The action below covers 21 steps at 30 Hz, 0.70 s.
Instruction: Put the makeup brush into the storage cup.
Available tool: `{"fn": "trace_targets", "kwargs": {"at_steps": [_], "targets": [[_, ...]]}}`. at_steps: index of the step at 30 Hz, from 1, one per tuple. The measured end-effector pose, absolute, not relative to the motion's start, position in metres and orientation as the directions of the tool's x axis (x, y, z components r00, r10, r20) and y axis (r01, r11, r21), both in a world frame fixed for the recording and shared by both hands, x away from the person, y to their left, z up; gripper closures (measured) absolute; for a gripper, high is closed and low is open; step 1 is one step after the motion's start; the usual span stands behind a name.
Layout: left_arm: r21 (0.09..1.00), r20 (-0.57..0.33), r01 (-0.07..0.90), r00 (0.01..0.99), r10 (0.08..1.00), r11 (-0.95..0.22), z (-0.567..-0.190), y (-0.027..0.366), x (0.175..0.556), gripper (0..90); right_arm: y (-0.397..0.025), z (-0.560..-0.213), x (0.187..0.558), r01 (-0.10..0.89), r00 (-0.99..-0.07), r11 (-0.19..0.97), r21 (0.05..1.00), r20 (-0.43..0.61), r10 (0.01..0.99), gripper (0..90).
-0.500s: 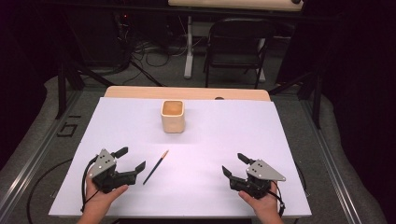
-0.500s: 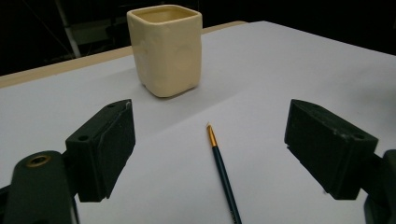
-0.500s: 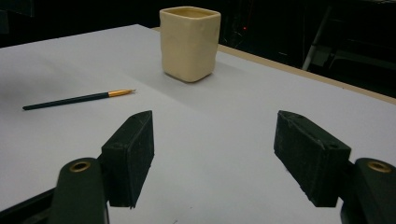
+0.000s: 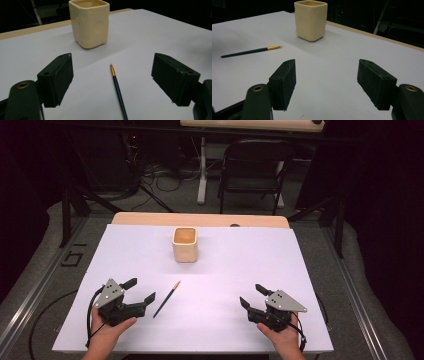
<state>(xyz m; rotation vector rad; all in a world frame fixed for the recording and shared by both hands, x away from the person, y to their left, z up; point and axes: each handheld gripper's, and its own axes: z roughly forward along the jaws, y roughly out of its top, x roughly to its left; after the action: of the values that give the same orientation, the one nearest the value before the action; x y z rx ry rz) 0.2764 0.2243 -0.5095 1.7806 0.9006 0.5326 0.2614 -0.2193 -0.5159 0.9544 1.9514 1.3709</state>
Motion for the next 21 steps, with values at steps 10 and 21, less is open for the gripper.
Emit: {"fn": "trace_targets", "kwargs": {"at_steps": [10, 21], "targets": [[0.903, -0.095, 0.382, 0.625, 0.775, -0.198, -0.504, 0.224, 0.282, 25.8, -0.218, -0.516, 0.263, 0.236, -0.6, 0.226, 0.945, -0.041, 0.799, 30.4], [0.866, -0.125, 0.455, 0.598, 0.791, -0.206, -0.495, 0.227, 0.29, 29.7, -0.215, -0.516, 0.262, 0.241, -0.611, 0.238, 0.941, -0.044, 0.79, 30.7]]}}
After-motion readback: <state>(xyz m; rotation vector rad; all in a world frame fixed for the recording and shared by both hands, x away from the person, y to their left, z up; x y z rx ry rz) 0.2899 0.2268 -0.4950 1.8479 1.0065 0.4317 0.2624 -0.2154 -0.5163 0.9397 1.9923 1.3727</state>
